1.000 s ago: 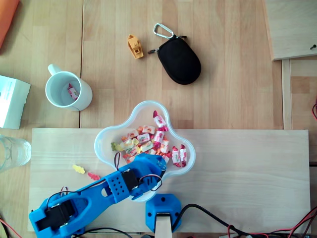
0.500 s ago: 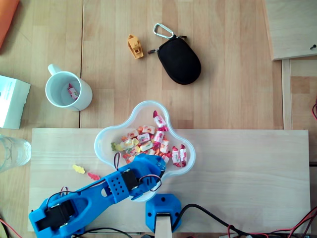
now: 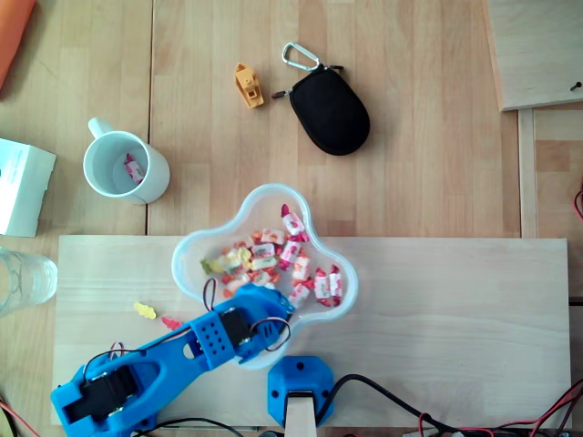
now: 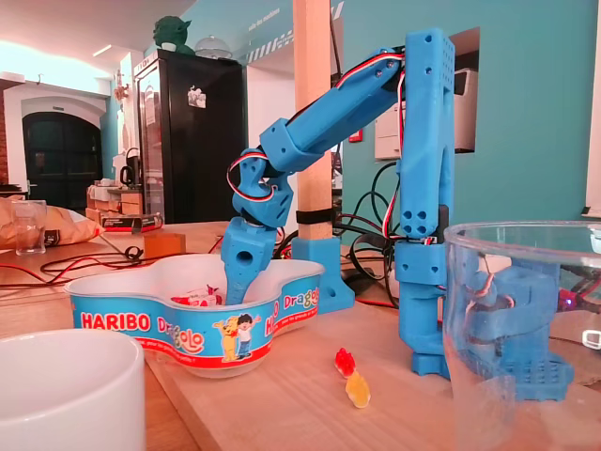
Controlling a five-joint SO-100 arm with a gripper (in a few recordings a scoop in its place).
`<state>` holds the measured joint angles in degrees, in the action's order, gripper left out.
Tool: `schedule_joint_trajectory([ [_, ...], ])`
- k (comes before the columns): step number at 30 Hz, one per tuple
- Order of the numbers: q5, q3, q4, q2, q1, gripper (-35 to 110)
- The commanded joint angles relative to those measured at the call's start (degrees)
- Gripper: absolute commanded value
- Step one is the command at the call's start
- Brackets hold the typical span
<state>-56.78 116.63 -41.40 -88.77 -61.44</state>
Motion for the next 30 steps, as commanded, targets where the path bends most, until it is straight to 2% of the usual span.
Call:
schedule_joint_trajectory([
  [1, -1.32, -1.85, -1.49, -2.64, 3.6, -2],
  [8, -5.36, -2.2, -1.49, -2.64, 5.19, -2],
  [16, -1.76, -5.36, -2.29, -3.6, 4.92, -1],
  [24, 0.62, -8.44, -16.08, -10.28, 1.58, 13],
  [30, 1.67, -9.4, -17.23, -7.91, -4.04, 18],
])
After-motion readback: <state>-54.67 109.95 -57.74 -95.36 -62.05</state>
